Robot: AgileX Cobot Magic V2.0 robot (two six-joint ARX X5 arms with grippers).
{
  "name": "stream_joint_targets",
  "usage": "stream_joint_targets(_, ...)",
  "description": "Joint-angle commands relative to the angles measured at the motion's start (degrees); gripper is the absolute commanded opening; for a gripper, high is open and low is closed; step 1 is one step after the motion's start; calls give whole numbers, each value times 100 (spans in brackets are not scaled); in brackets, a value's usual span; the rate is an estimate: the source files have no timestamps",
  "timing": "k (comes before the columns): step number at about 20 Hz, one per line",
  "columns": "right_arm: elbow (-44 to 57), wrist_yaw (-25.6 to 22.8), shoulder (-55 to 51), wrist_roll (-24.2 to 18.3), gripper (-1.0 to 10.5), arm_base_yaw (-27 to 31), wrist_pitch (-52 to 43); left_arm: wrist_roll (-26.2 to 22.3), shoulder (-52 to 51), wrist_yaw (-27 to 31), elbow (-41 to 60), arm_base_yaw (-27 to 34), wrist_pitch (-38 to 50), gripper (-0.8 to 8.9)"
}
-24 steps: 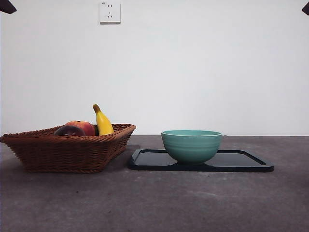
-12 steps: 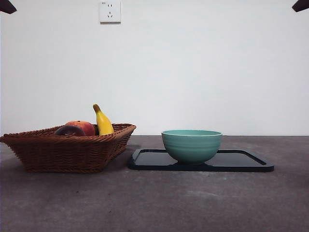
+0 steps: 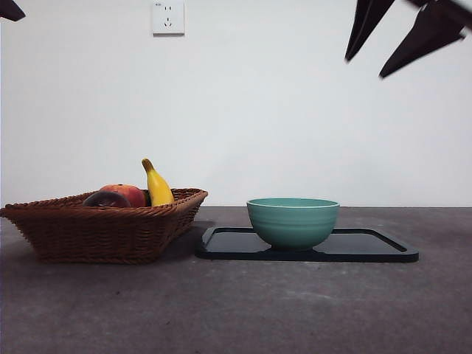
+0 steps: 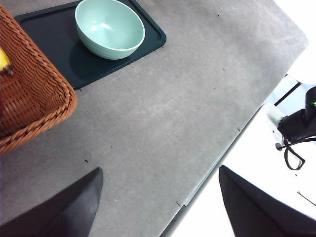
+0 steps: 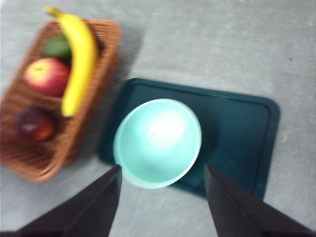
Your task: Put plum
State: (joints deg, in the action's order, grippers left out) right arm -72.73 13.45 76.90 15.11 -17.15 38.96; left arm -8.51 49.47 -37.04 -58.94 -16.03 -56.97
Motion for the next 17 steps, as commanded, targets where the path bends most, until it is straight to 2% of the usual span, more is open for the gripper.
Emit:
stream_joint_targets(1,-304,4,573,-184,266,48,7,-109,42,-28,-57,-17,39,374)
stream_joint_targets(9,-422,24,1980,-269,266,35,-330,-109,42,-28,-57,-17,42,374)
stream_joint_targets(17,-422,4,2743,-358,265,-94,-601,-109,42,-28,-57,-17,39,374)
